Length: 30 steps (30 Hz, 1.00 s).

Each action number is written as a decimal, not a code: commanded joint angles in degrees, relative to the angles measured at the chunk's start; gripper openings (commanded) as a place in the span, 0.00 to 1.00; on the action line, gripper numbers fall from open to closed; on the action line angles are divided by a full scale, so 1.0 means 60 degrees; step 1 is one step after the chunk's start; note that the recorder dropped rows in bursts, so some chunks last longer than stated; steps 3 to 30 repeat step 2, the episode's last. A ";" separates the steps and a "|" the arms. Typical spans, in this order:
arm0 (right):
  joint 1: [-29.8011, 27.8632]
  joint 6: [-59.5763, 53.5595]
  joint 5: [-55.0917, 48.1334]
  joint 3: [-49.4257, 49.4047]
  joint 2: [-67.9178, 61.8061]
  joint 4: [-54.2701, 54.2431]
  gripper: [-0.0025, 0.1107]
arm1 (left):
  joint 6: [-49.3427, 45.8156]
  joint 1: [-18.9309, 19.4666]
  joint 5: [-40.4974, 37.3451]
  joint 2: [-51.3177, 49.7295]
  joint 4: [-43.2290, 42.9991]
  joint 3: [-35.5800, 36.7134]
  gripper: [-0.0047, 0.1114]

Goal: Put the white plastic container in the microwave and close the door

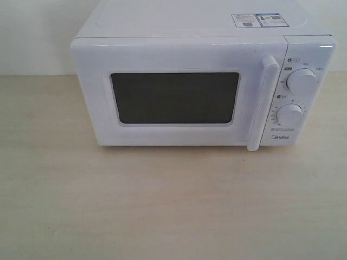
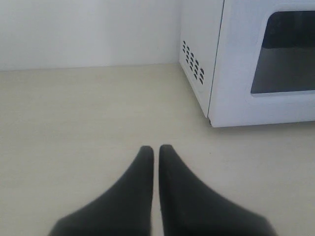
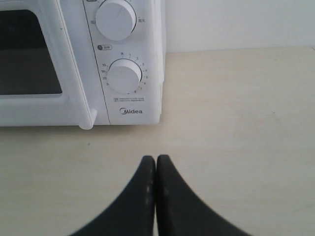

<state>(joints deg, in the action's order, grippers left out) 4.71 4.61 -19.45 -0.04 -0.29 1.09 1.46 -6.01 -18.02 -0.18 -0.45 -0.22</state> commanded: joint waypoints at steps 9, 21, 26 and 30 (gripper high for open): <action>-0.0025 -0.0023 0.0079 0.0006 0.0049 0.0104 0.02 | 0.0112 0.0027 -0.0009 0.0029 0.0075 0.0036 0.08; -0.0025 -0.0023 0.0079 0.0006 0.0049 0.0104 0.02 | 0.0112 0.0027 -0.0009 0.0029 0.0075 0.0036 0.08; -0.0025 -0.0023 0.0079 0.0006 0.0049 0.0104 0.02 | 0.0112 0.0027 -0.0009 0.0029 0.0075 0.0036 0.08; -0.0025 -0.0023 0.0079 0.0006 0.0049 0.0104 0.02 | 0.0112 0.0027 -0.0009 0.0029 0.0075 0.0036 0.08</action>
